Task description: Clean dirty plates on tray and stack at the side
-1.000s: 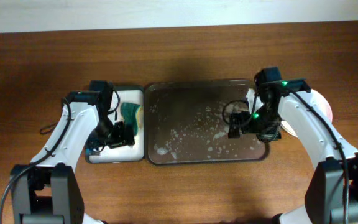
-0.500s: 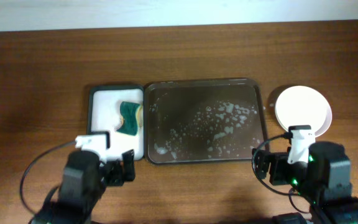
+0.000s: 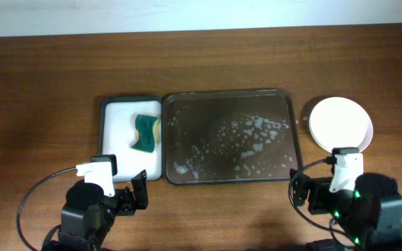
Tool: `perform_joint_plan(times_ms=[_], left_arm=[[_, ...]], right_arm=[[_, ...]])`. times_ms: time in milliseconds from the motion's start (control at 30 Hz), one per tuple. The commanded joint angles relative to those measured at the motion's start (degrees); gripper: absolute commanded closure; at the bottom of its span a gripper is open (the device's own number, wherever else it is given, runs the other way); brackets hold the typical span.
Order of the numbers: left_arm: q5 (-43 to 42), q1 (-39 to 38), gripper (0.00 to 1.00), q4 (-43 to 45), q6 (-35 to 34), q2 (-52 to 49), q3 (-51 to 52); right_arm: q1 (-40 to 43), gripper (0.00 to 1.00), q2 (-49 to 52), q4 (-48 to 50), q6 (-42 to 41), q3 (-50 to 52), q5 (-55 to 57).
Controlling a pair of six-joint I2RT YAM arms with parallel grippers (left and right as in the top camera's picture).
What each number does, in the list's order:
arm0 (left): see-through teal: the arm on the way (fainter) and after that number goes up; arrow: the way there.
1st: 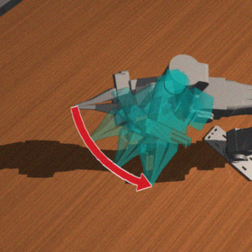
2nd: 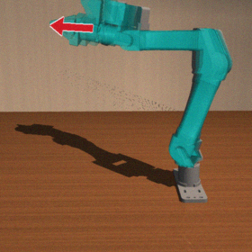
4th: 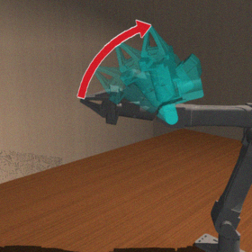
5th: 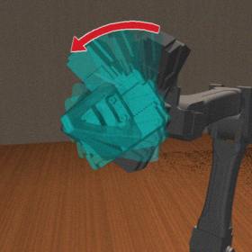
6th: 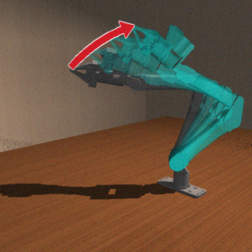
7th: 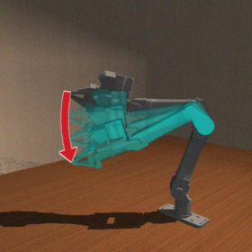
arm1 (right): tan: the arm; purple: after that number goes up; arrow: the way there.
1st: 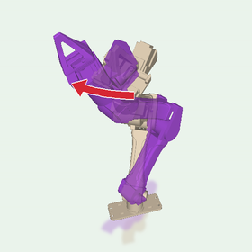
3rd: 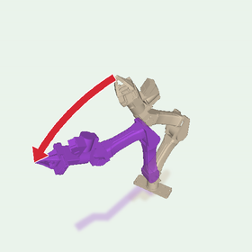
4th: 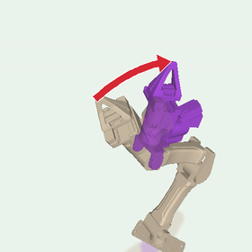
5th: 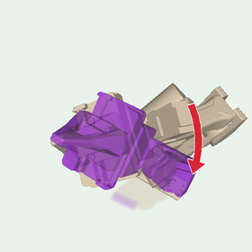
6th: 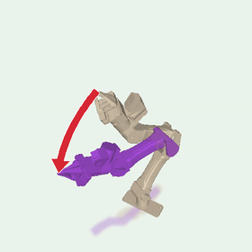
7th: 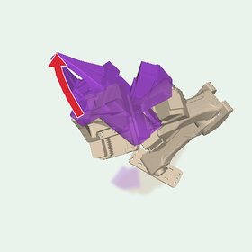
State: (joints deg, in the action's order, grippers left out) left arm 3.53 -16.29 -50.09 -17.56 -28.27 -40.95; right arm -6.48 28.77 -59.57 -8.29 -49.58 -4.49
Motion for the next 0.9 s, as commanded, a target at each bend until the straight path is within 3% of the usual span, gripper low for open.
perform_joint_plan(times_ms=[0, 167, 400, 500, 567, 867], left_arm=[[0.81, -0.17, 0.01, -0.09, 0.92, 0.5, 0.52], [0.83, -0.17, 0.01, -0.09, 0.92, 0.5, 0.52], [0.83, -0.17, 0.01, -0.09, 0.92, 0.5, 0.52], [0.83, -0.17, 0.01, -0.09, 0.92, 0.5, 0.52], [0.81, -0.17, 0.0, -0.09, 0.92, 0.5, 0.52], [0.83, -0.17, 0.01, -0.09, 0.92, 0.5, 0.52]], right_arm=[[-0.2, 0.01, -11.67, 8.0, 7.54, 7.58, 2.03], [-0.2, 0.01, -28.59, 36.83, 7.45, 30.84, 1.57], [0.02, 0.01, -28.59, 66.4, 7.69, 49.27, 1.73], [1.79, 0.01, -28.59, 63.17, 13.11, 49.27, 0.04], [1.66, 0.01, -28.59, 55.3, 13.86, 49.27, 0.0], [1.64, 0.01, -28.57, 55.41, 13.86, 49.27, 0.07]])
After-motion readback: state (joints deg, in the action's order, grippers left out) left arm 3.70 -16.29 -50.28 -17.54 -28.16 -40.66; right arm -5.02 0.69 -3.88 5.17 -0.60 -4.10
